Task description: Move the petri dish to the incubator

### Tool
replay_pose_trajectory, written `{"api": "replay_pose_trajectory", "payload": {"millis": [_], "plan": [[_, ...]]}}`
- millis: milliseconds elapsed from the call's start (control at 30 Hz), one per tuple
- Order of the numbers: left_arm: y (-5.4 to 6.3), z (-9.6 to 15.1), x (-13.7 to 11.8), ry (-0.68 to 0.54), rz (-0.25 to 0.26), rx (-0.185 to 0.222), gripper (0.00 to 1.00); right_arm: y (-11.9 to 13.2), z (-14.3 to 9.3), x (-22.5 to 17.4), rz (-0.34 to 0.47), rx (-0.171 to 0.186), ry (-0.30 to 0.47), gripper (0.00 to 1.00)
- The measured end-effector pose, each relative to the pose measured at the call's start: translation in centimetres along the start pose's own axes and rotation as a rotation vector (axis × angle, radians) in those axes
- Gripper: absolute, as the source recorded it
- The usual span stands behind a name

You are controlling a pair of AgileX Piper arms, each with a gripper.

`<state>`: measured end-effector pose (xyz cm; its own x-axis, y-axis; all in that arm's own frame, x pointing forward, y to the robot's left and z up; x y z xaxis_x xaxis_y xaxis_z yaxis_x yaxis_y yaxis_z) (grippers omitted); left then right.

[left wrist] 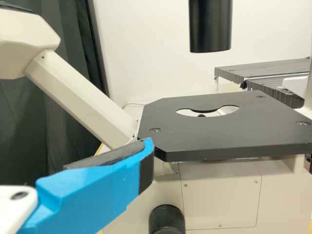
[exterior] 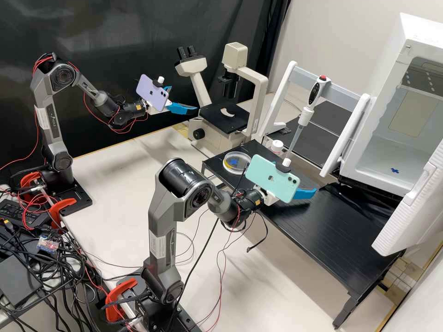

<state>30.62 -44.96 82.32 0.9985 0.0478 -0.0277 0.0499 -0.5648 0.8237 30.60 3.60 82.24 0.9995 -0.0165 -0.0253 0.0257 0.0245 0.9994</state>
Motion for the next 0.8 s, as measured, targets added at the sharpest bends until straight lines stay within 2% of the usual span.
{"api": "replay_pose_trajectory", "payload": {"millis": [433,600,800], "plan": [[0.0,0.0,0.0,0.0,0.0,0.0,1.0,0.3,-0.2,-0.9,0.007,0.003,0.005,1.0],[0.0,0.0,0.0,0.0,0.0,0.0,1.0,0.7,-1.0,-2.7,0.012,0.03,0.053,1.0],[0.0,0.0,0.0,0.0,0.0,0.0,1.0,-0.4,-3.5,-4.8,-0.004,0.021,0.182,1.0]]}}
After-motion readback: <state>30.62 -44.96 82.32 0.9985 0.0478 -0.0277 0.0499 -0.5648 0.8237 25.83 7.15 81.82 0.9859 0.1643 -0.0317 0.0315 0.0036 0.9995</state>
